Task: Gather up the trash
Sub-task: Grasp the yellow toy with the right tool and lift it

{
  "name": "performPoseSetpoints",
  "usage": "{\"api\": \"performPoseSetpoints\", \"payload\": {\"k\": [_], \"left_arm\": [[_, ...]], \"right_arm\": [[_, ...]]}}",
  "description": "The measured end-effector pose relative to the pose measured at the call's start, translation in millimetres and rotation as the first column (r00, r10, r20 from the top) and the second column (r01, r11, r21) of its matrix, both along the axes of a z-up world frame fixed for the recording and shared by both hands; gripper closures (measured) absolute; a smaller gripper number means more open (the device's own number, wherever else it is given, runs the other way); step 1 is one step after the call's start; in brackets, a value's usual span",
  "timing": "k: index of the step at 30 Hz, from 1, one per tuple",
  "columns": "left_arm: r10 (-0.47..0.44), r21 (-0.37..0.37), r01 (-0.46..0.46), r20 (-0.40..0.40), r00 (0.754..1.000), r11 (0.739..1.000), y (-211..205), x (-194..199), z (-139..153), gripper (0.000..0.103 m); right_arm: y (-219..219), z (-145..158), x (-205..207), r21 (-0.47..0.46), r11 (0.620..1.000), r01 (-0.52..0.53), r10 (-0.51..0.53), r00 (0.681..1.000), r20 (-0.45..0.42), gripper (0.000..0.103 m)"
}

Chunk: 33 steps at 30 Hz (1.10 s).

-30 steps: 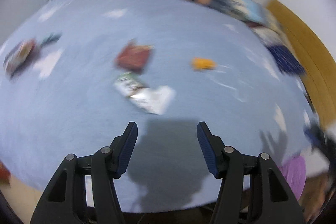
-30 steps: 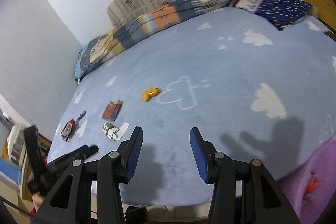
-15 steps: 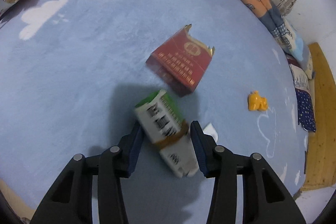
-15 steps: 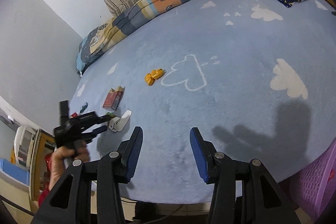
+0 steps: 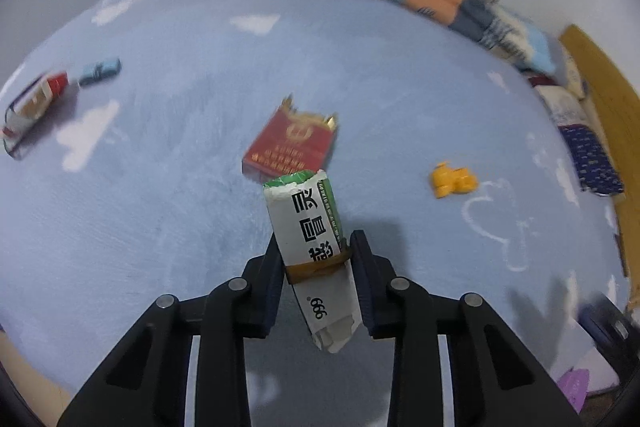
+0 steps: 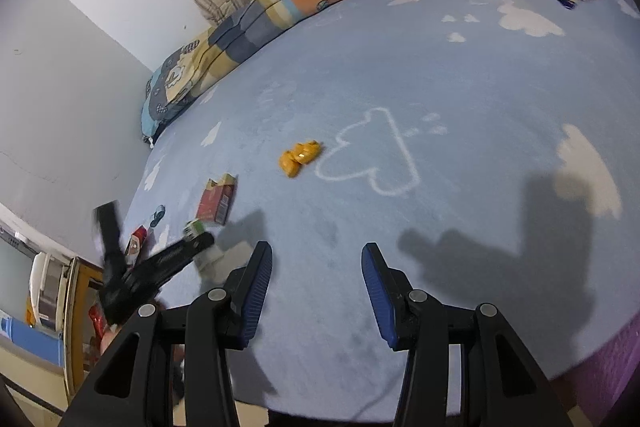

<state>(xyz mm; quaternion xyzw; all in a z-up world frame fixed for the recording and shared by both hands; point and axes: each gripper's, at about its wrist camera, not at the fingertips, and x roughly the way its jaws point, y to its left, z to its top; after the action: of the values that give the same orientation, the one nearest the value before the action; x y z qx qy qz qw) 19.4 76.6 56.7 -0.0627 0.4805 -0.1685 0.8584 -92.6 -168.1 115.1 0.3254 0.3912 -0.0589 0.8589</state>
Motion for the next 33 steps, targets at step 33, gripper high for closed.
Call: {"api": "performPoseSetpoints", "payload": {"k": [33], "left_arm": [[0.041, -0.027, -0.037, 0.147, 0.988, 0.999, 39.4, -4.5, 58.6, 0.072]], "right_arm": [[23.3, -36.7, 140.8, -0.075, 0.997, 0.005, -0.014, 0.993, -0.121, 0.073]]}}
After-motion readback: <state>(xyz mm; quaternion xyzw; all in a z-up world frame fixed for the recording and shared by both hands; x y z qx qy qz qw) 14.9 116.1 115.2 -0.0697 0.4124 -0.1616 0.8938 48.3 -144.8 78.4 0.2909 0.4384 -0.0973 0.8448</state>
